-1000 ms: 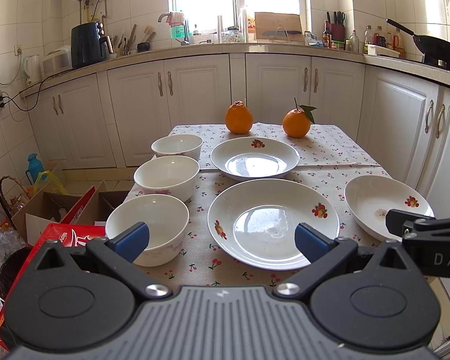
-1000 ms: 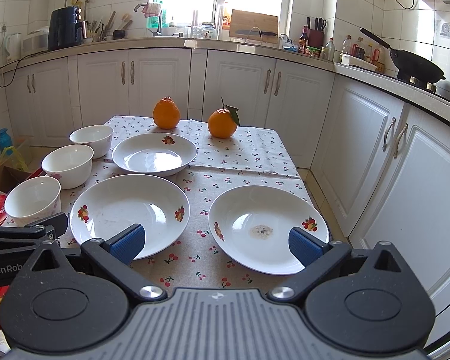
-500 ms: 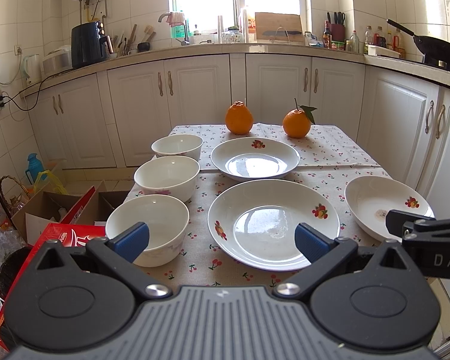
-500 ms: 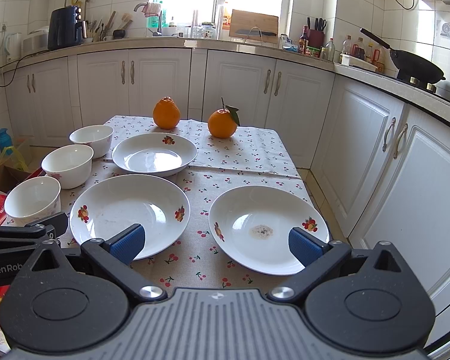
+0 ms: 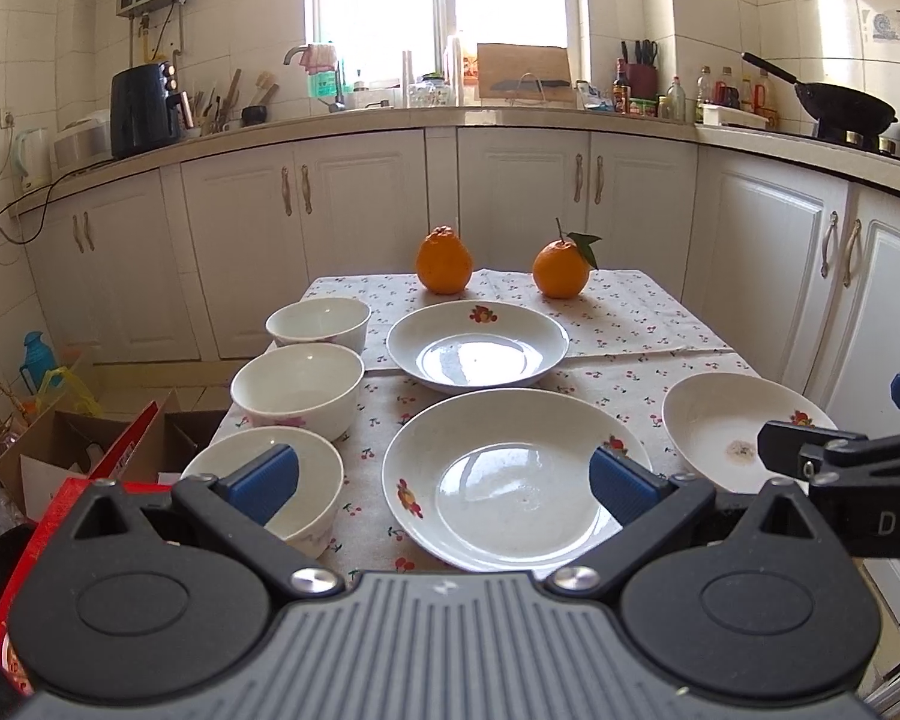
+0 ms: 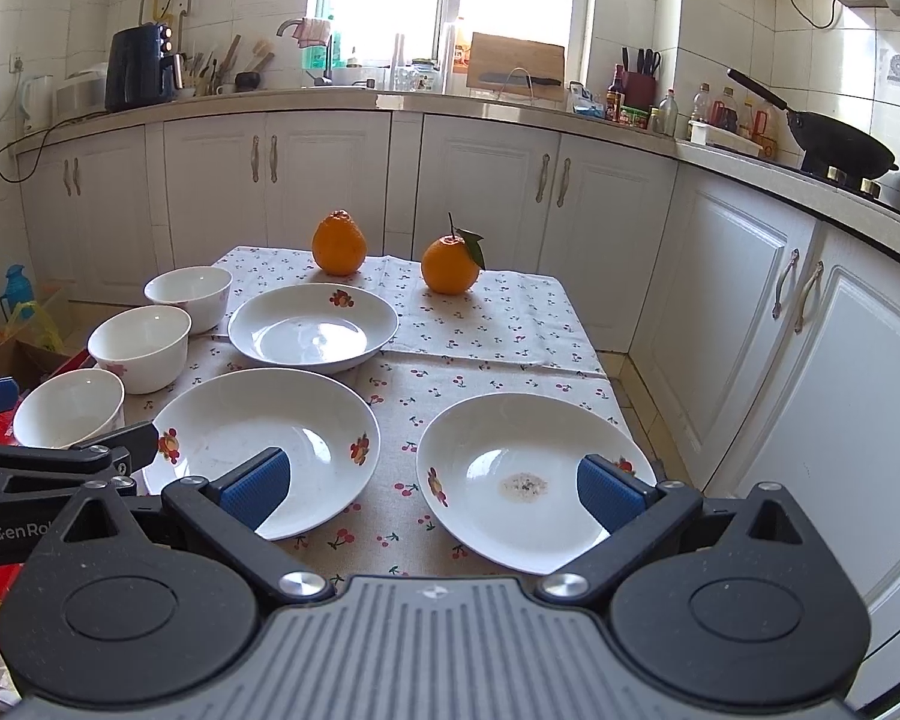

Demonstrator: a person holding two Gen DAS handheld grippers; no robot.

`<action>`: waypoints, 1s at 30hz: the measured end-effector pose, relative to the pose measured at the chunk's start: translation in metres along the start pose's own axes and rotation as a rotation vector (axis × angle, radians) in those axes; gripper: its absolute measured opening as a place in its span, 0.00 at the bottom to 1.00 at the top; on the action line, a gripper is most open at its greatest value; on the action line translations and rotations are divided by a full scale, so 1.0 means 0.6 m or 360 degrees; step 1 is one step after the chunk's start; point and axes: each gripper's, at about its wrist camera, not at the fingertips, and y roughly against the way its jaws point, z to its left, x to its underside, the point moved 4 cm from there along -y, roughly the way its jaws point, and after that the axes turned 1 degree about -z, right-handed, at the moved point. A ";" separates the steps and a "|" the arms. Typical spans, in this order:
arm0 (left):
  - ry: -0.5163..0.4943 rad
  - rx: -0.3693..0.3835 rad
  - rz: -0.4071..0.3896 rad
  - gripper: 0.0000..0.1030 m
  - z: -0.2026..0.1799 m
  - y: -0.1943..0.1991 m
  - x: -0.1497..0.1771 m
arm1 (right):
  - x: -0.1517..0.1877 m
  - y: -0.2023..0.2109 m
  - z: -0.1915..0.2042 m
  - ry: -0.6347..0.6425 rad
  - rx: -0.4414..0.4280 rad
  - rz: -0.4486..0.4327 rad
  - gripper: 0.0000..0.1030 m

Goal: Organize plates and bowls
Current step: 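Move the left gripper toward the white plate with a brown stain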

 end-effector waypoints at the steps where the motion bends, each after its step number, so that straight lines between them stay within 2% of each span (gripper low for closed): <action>1: -0.0016 0.0013 -0.0012 0.99 -0.002 -0.002 -0.003 | -0.002 -0.002 -0.003 0.0004 -0.0004 0.0001 1.00; 6: -0.0054 0.0059 -0.0077 0.99 -0.004 -0.018 -0.018 | -0.013 -0.010 -0.030 0.0010 -0.0020 -0.0022 1.00; 13: -0.0136 0.0225 0.0054 0.99 -0.014 -0.062 -0.024 | -0.009 -0.035 -0.093 -0.0021 -0.0019 -0.0002 1.00; 20: -0.0118 0.0336 0.0184 0.99 -0.031 -0.107 -0.019 | 0.037 -0.081 -0.148 -0.0099 -0.0017 0.0138 1.00; 26: -0.0193 0.0451 0.0248 0.99 -0.065 -0.139 -0.021 | 0.084 -0.122 -0.175 -0.0129 -0.0060 0.0290 1.00; 30: -0.0230 0.0515 0.0295 0.99 -0.088 -0.160 -0.023 | 0.102 -0.142 -0.185 -0.0141 -0.0122 0.0343 1.00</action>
